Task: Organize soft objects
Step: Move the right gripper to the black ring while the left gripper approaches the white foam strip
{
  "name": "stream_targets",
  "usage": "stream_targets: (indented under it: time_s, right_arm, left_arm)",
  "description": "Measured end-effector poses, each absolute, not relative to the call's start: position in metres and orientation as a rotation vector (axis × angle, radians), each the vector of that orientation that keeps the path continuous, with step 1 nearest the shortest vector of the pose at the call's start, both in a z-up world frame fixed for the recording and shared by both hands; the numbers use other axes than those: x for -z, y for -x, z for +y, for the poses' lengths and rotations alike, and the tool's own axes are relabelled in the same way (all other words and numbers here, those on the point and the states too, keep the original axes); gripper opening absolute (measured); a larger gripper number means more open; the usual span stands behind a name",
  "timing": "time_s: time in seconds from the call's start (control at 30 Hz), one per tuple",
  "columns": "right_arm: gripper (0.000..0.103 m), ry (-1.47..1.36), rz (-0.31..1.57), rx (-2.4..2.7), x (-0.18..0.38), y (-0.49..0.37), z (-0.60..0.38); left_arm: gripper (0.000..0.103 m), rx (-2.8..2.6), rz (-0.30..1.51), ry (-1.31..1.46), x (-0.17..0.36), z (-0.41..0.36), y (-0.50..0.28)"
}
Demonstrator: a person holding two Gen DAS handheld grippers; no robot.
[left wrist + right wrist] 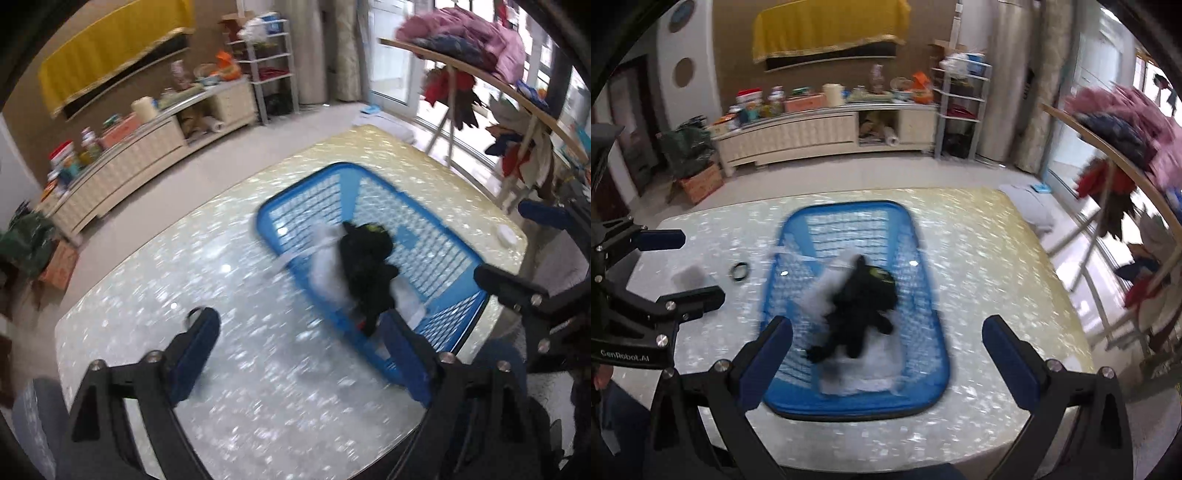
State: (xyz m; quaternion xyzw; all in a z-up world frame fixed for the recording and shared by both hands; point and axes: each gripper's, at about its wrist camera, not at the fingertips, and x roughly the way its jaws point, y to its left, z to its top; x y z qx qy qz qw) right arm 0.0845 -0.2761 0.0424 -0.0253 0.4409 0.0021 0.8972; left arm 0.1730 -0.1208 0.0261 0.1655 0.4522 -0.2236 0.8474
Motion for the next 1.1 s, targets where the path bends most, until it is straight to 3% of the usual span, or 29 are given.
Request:
stream_targets:
  time_s: [0.57, 1.1]
  right_arm:
    - [0.103, 0.181, 0.984, -0.325, -0.009, -0.129, -0.130]
    - [0.103, 0.216, 1.130, -0.379, 0.066, -0.215, -0.044]
  left_arm:
    - [0.103, 0.123, 1.049, -0.167, 0.012, 0.066, -0.156]
    - [0.103, 0.088, 1.101, -0.065, 0.062, 0.148, -0.183]
